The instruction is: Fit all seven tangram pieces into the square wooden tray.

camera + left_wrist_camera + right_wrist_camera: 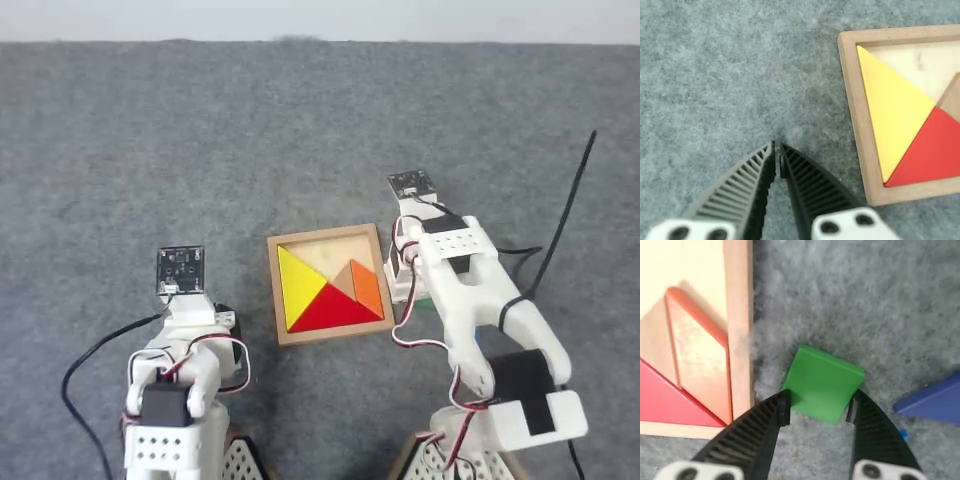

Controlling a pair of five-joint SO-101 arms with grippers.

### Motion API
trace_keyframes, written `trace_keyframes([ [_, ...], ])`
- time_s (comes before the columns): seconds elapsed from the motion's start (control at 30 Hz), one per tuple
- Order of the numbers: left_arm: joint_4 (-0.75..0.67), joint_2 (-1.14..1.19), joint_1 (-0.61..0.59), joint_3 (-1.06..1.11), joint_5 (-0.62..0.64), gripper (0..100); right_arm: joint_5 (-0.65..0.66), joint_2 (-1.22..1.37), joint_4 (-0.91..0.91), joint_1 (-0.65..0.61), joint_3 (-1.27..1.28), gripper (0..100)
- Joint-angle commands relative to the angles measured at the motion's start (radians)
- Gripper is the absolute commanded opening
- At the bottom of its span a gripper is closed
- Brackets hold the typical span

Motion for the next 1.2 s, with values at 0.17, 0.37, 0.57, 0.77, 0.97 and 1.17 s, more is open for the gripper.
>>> trace_keyframes([
  [0.17,0.002,-0.02,-0.006,-0.013,-0.009,1,-0.014,0.028,-0.018,-0.001,-0.009,19.2],
  [0.37,0.002,-0.02,-0.006,-0.013,-0.009,1,-0.017,0.028,-0.019,0.008,-0.012,19.2],
  [0.57,0.002,-0.02,-0.006,-0.013,-0.009,1,-0.017,-0.007,-0.019,-0.001,-0.005,19.2],
  [0.77,0.002,-0.02,-0.006,-0.013,-0.009,1,-0.018,-0.133,-0.056,-0.002,0.072,19.2],
  [0.97,0.002,-0.02,-0.006,-0.013,-0.009,1,-0.023,-0.142,-0.062,-0.064,0.077,25.3],
  [1.17,0.002,-0.02,-0.006,-0.013,-0.009,1,-0.044,-0.111,-0.077,-0.064,0.075,27.0],
])
